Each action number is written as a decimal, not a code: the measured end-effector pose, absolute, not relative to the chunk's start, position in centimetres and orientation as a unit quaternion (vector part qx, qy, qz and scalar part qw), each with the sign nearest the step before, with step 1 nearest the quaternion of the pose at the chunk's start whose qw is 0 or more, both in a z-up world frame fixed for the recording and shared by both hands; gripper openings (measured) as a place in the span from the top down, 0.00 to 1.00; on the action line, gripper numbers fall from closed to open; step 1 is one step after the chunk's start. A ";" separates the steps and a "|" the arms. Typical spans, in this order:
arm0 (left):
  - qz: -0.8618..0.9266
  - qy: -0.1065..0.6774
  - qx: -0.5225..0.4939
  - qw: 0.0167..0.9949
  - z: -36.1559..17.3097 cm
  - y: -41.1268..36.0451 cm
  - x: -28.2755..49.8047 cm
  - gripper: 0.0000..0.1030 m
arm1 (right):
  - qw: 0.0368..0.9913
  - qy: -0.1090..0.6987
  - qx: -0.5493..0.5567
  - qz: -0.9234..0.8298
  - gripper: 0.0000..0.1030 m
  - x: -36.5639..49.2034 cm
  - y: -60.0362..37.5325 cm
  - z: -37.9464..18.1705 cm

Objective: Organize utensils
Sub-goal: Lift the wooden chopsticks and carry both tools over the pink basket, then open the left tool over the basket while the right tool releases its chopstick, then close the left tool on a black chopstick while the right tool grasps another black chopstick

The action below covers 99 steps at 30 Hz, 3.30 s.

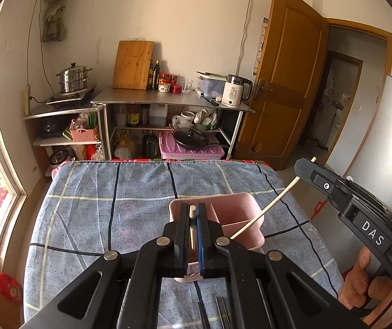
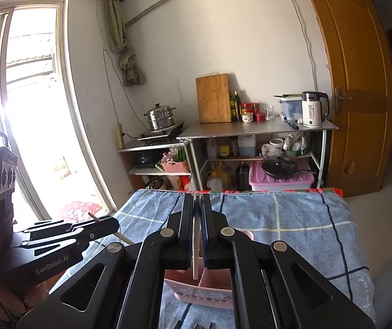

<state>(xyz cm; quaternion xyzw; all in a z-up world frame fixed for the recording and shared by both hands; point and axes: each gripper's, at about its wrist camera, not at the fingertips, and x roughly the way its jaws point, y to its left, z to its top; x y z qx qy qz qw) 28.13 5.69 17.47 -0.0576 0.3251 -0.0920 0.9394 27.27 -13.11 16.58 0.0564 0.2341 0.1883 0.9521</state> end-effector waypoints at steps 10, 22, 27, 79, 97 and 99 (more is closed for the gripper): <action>-0.087 0.351 -0.054 0.931 14.0 5.8 30.0 0.96 | 0.938 0.285 0.066 0.186 0.95 29.8 -12.6 12.7; -0.073 0.319 -0.055 0.943 14.5 7.1 27.2 0.71 | 0.939 0.280 0.049 0.194 0.83 27.8 -13.5 13.1; -0.072 0.299 -0.049 0.950 15.2 7.0 24.3 0.70 | 0.944 0.262 0.042 0.195 0.83 24.9 -14.4 13.7; -0.109 0.432 -0.060 0.893 -2.5 2.1 16.6 0.77 | 0.881 0.439 0.044 0.170 0.84 16.4 -16.4 -2.6; -0.093 0.458 -0.040 0.883 -4.1 1.2 22.3 0.77 | 0.872 0.466 0.030 0.149 0.84 21.5 -16.0 -4.0; -0.090 0.459 -0.033 0.883 -4.2 1.0 22.5 0.78 | 0.872 0.467 0.026 0.147 0.84 21.7 -15.8 -4.0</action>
